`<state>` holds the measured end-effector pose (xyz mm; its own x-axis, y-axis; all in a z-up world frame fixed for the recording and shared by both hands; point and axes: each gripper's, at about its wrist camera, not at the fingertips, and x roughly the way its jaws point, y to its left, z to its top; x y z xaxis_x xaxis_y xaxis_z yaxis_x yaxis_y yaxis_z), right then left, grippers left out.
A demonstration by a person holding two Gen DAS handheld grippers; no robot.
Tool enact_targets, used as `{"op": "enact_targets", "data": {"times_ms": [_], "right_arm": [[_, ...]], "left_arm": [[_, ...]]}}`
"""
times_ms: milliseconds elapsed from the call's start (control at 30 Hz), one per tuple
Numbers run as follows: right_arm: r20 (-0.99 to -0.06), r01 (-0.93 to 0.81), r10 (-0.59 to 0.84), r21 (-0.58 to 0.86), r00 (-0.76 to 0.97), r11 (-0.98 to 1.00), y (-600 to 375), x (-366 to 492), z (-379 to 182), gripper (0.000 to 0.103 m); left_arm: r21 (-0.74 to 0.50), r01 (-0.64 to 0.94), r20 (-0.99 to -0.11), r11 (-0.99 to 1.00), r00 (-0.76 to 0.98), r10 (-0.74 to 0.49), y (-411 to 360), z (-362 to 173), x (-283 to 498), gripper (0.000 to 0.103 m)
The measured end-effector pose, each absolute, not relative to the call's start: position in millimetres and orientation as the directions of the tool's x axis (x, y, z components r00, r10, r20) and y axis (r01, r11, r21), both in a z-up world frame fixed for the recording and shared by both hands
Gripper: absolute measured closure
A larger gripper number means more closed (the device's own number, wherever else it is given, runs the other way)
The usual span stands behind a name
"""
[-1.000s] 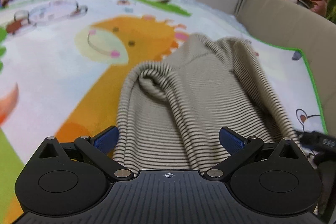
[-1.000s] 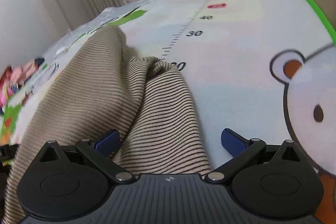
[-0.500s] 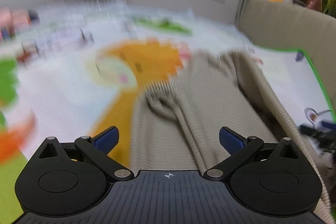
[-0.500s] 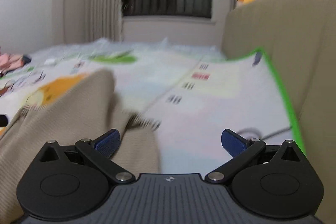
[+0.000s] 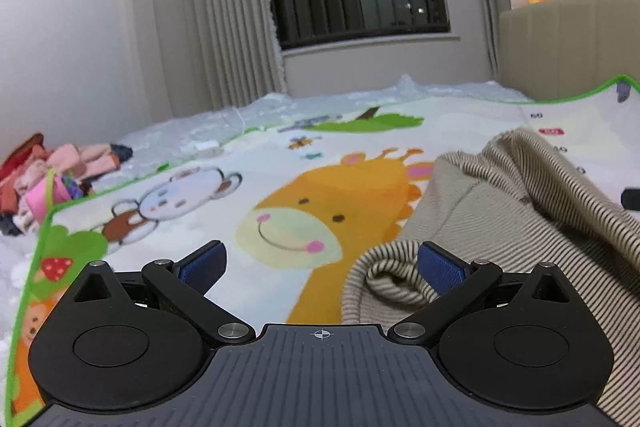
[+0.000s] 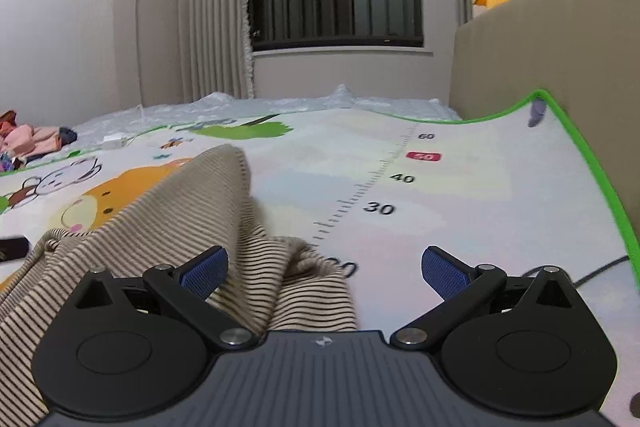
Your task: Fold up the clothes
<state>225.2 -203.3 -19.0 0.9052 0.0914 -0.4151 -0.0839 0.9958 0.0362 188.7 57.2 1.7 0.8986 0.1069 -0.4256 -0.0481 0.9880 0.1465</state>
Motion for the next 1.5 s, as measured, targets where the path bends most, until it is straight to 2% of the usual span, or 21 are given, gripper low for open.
{"op": "enact_targets", "data": {"times_ms": [67, 233, 367, 467, 567, 733, 967, 1233, 1300, 1400, 1500], "right_arm": [[-0.424, -0.120, 0.126, 0.042, 0.897, 0.992, -195, 225, -18, 0.000], [-0.418, -0.240, 0.242, 0.057, 0.876, 0.969, -174, 221, -13, 0.000], [-0.403, -0.197, 0.194, 0.036, 0.894, 0.980, -168, 224, -18, 0.000], [-0.394, -0.151, 0.173, 0.086, 0.903, 0.985, -182, 219, -19, 0.000], [-0.422, -0.138, 0.184, 0.136, 0.888, 0.981, -200, 213, -22, 0.000], [-0.449, -0.177, 0.232, 0.162, 0.863, 0.971, -219, 180, -24, 0.000], [-0.469, -0.201, 0.271, 0.196, 0.841, 0.960, -251, 123, -22, 0.001], [-0.510, -0.137, 0.243, 0.236, 0.825, 0.962, -277, 111, -27, 0.000], [-0.530, -0.129, 0.245, 0.246, 0.812, 0.961, -276, 115, -30, 0.000], [-0.555, -0.133, 0.254, 0.249, 0.792, 0.959, -274, 118, -33, 0.000], [-0.606, -0.150, 0.297, 0.282, 0.738, 0.948, -275, 127, -37, 0.000]], "left_arm": [[0.105, -0.029, -0.471, 0.994, 0.879, 0.076, 57, -5, 195, 0.000], [0.077, -0.010, -0.515, 0.997, 0.856, 0.048, 50, -13, 204, 0.000], [0.067, -0.009, -0.527, 0.998, 0.849, 0.043, 44, -11, 208, 0.000], [0.106, -0.032, -0.534, 0.994, 0.841, 0.084, 36, -18, 211, 0.000], [0.138, -0.050, -0.533, 0.989, 0.838, 0.117, 32, -26, 206, 0.000], [0.086, -0.036, -0.577, 0.996, 0.813, 0.080, 43, -28, 184, 0.000], [-0.003, 0.056, -0.633, 0.998, 0.773, -0.046, 60, -26, 139, 0.000], [-0.005, 0.197, -0.640, 0.980, 0.753, -0.155, 56, -9, 104, 0.000], [-0.077, 0.240, -0.627, 0.968, 0.743, -0.234, 56, 8, 96, 0.000], [-0.254, 0.312, -0.622, 0.915, 0.672, -0.402, 57, 27, 92, 0.000], [-0.342, 0.334, -0.654, 0.878, 0.586, -0.478, 46, 23, 98, 0.005]]}}
